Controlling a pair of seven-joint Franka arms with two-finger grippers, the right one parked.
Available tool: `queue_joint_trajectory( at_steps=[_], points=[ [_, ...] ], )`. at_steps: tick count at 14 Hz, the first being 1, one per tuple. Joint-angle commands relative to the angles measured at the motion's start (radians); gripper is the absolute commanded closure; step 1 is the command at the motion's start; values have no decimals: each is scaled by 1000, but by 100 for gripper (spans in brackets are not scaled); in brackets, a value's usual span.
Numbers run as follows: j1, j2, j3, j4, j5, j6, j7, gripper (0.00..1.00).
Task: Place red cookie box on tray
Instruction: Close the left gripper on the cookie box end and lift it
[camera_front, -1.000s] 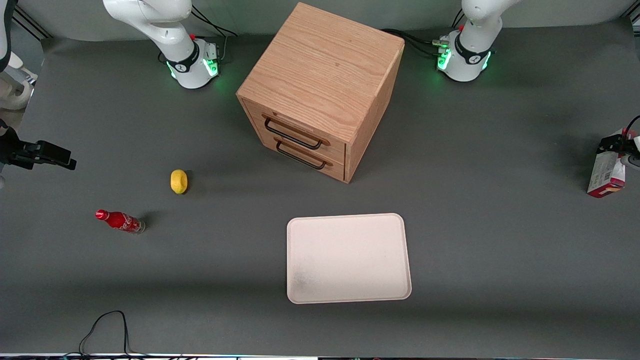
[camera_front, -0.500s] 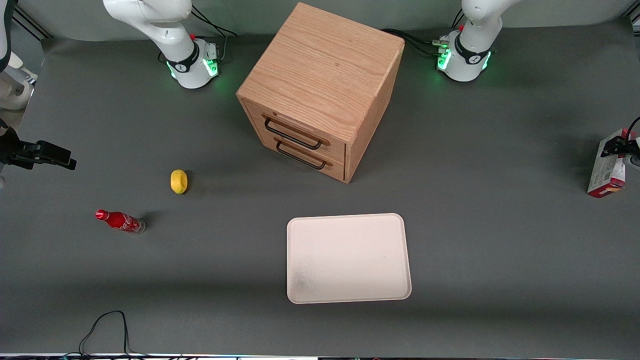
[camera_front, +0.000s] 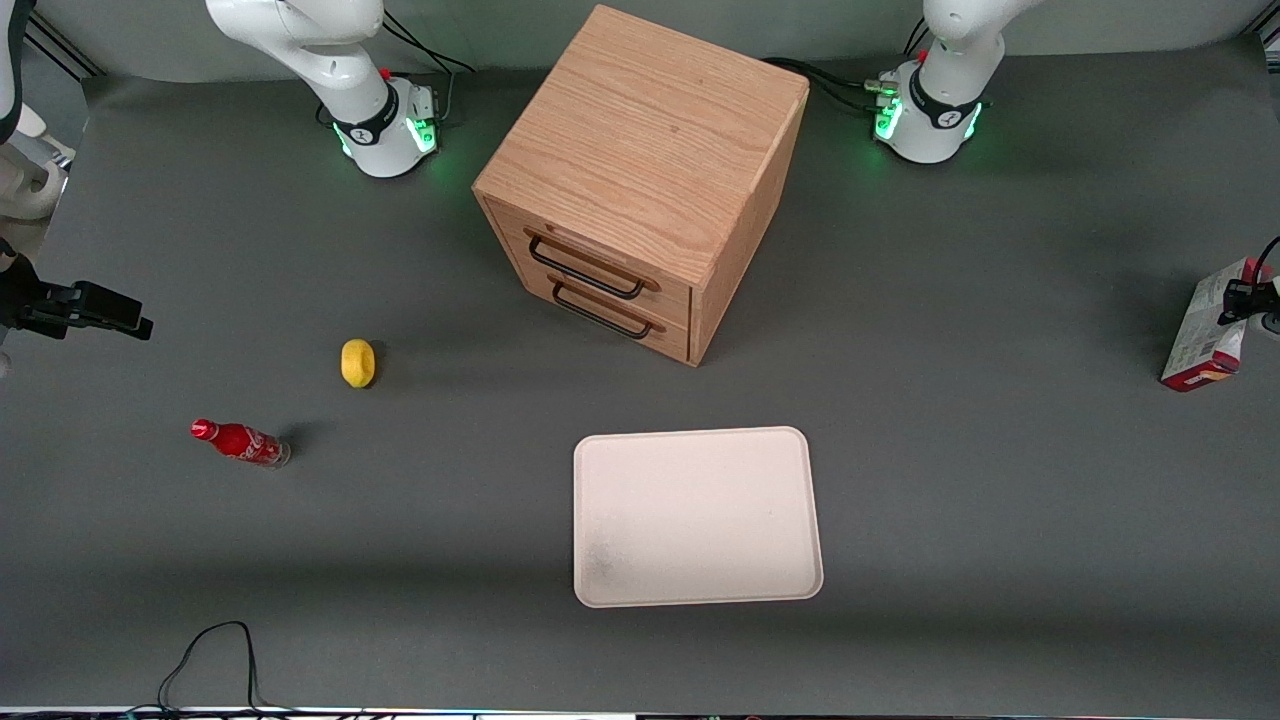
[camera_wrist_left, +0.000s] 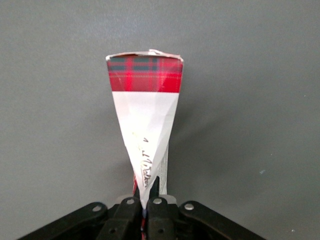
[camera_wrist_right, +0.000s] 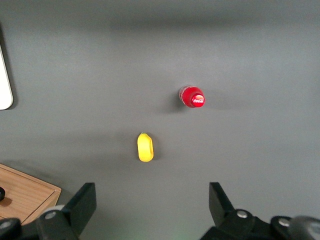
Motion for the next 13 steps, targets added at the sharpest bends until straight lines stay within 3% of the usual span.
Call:
queue_joint_trajectory(
  at_steps=[1,10,13],
  points=[
    [-39,-37,-4,74,-15,-100,-17,100],
    [-274,-72,-4,707,57,-847,-369,100],
    [-337,-72,-7,816,42,-992,-504,100]
  ],
)
